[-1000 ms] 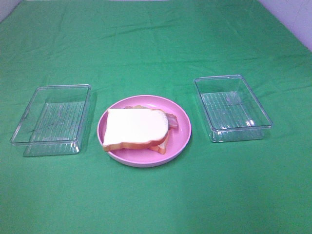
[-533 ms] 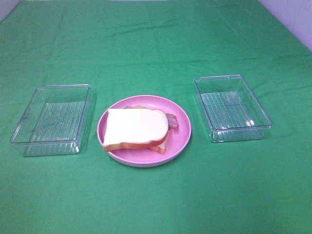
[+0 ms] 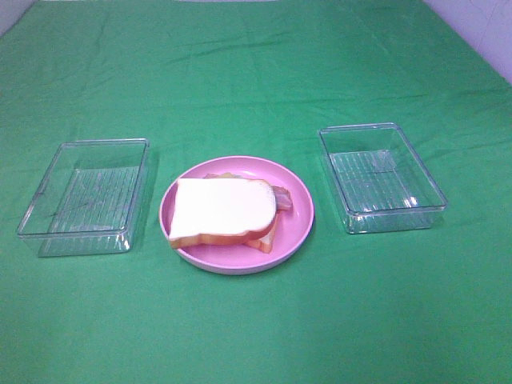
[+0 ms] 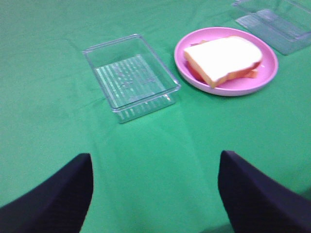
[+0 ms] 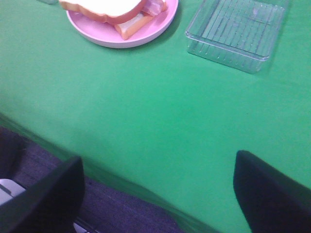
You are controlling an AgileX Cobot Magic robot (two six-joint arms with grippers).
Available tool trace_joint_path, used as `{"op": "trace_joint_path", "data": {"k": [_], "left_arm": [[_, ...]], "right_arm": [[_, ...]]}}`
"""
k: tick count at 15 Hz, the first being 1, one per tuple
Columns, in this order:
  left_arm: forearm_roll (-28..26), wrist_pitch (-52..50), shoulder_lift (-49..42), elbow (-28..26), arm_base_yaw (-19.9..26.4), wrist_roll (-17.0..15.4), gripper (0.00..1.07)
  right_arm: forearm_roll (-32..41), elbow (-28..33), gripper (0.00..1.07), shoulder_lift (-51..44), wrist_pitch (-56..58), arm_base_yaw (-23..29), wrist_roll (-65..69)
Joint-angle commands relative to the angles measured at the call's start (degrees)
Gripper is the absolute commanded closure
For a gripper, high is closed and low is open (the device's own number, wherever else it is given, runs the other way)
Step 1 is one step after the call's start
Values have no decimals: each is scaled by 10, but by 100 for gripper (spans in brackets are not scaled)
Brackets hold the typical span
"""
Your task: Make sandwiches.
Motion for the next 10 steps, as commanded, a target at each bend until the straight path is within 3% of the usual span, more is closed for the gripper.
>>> {"op": "trace_joint_path", "data": {"k": [1, 3, 6, 7, 10], "left_arm": [[-1, -6, -10, 1, 79, 2, 37], [-1, -6, -11, 1, 154, 2, 37], [-1, -6, -11, 1, 215, 2, 37], [-1, -6, -13, 1, 238, 2, 37], [-1, -6, -13, 1, 239, 2, 37]], "right_arm": [[1, 3, 29, -8, -7, -69, -9], [0, 3, 29, -24, -7, -147, -9], [0, 3, 29, -63, -7, -222, -9], [1, 3, 29, -95, -7, -235, -9], [2, 3, 29, -123, -7, -216, -9]]}}
